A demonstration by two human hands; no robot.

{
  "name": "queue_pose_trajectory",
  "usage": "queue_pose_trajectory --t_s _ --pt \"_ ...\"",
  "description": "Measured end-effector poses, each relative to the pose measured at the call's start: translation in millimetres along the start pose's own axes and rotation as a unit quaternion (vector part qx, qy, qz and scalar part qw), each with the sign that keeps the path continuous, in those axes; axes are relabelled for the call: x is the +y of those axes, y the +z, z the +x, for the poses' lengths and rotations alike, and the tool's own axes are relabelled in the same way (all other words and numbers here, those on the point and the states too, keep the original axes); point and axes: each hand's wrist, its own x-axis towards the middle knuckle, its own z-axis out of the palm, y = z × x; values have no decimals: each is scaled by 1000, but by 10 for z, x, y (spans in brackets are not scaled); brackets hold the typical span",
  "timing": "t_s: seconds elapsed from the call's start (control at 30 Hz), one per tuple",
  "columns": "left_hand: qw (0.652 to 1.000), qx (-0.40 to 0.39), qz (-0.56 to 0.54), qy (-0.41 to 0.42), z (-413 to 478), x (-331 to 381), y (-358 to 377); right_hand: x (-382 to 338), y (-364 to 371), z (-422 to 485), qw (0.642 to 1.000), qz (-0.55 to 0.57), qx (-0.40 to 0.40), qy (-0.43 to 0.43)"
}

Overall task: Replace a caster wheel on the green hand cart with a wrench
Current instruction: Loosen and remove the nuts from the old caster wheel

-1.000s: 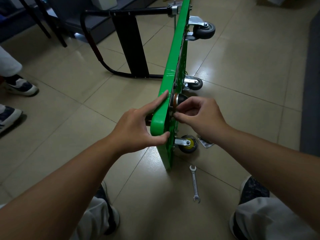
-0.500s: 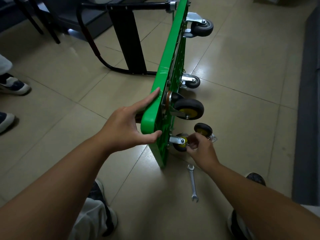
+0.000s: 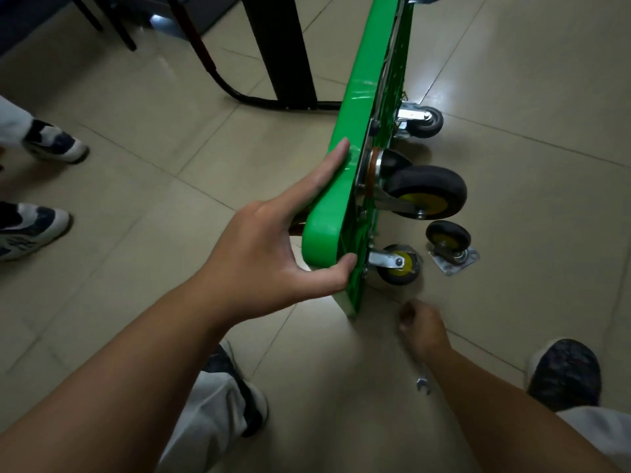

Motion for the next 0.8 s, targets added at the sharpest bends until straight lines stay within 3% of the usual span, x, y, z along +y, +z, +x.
queue_pose_trajectory --t_s 0.4,0.63,0.7,0.8 --pt "1000 -8 3 15 22 -15 -24 77 243 -56 996 -76 -53 17" --pt "1000 -16 17 13 47 -1 -47 44 170 -39 996 -36 -59 54" --pt "999 -17 26 12 58 1 -57 -52 39 -82 997 12 -29 69" --pt "999 -12 33 4 48 24 -55 -246 -266 -237 989 94 84 83"
